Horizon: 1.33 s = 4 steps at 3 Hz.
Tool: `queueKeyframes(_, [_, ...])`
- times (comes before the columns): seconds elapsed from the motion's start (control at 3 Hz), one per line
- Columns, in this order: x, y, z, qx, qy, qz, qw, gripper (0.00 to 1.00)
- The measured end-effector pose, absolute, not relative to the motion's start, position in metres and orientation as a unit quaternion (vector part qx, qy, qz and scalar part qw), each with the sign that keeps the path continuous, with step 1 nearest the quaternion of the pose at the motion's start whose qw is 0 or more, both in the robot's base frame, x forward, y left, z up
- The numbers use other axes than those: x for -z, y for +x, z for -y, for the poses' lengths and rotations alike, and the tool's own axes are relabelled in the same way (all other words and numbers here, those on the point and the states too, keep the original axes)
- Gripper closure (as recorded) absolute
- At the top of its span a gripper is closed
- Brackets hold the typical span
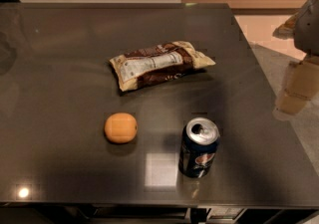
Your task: Knock pepsi can over
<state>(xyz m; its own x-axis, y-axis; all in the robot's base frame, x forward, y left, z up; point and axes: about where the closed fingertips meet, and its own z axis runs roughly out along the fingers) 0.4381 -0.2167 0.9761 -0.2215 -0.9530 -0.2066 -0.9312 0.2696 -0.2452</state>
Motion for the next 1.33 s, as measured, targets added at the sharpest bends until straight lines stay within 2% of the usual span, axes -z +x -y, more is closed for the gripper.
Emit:
queueKeyframes(0.67, [-0.971,0.433,0.208,0.008,-0.611,-0.773,0.174,0.00])
queueKeyframes(1.33, [-0.940,0.400,0.162,-0.100,-0.635,-0.730,0.234,0.00])
